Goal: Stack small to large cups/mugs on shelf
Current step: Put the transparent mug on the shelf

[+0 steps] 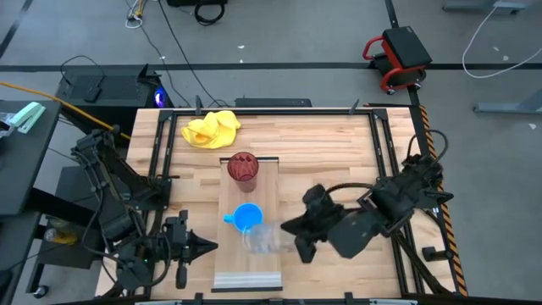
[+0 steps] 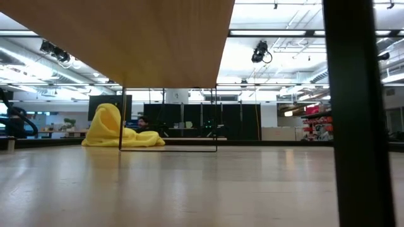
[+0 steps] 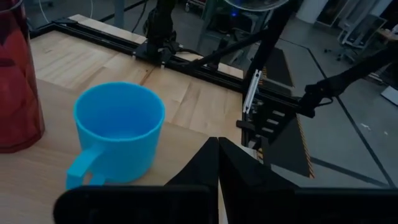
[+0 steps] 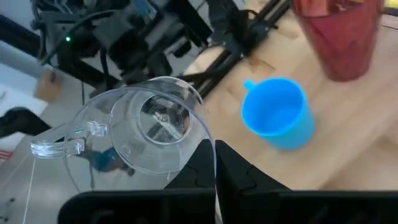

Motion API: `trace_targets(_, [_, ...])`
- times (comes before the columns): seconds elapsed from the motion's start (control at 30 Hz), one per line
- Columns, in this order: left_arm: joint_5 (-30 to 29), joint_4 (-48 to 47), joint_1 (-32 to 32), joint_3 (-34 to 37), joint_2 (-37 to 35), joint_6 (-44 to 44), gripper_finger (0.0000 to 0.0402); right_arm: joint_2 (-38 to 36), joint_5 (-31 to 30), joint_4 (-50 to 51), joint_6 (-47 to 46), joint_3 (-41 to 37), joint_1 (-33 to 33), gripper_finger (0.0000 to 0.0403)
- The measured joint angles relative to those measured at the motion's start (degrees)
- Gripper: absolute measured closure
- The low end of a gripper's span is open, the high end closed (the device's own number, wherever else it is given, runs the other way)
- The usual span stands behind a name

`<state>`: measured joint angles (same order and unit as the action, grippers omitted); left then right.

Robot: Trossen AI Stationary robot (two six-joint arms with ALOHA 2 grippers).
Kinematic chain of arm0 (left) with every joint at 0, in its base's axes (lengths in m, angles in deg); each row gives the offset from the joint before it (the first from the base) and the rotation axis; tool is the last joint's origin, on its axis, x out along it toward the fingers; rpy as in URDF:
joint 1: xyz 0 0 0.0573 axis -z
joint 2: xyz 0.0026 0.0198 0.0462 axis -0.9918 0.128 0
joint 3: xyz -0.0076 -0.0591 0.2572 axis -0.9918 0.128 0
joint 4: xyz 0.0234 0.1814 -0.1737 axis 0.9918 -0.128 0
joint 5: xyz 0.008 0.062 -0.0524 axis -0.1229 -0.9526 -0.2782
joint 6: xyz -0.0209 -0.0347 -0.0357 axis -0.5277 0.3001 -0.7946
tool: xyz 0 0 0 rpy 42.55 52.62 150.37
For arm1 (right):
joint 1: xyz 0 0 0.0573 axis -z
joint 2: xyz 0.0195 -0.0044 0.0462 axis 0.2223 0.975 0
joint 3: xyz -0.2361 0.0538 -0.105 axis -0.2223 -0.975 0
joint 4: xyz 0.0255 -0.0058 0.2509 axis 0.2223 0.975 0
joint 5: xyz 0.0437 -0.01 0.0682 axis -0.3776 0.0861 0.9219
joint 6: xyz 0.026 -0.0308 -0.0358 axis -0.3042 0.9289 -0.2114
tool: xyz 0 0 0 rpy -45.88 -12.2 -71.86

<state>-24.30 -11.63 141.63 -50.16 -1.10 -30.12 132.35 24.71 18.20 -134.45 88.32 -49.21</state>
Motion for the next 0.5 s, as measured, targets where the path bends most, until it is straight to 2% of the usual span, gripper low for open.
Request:
trace_targets(0.1, [0.0,0.0,0.0,0.0,0.0,0.0,0.0392,3.7,1.9,-3.8,1.6,0.0,0.0,0.0403])
trace_targets(0.23, [0.0,0.0,0.0,0.0,0.0,0.0,0.0386,8.7,7.5,-2.7,1.8,-0.3,0.6,0.0403])
trace_targets(0.5, [2.2,0.1,0.0,0.0,-0.1,-0.1,0.0377,11.1,8.7,2.2,-0.8,-0.2,2.0,0.0403])
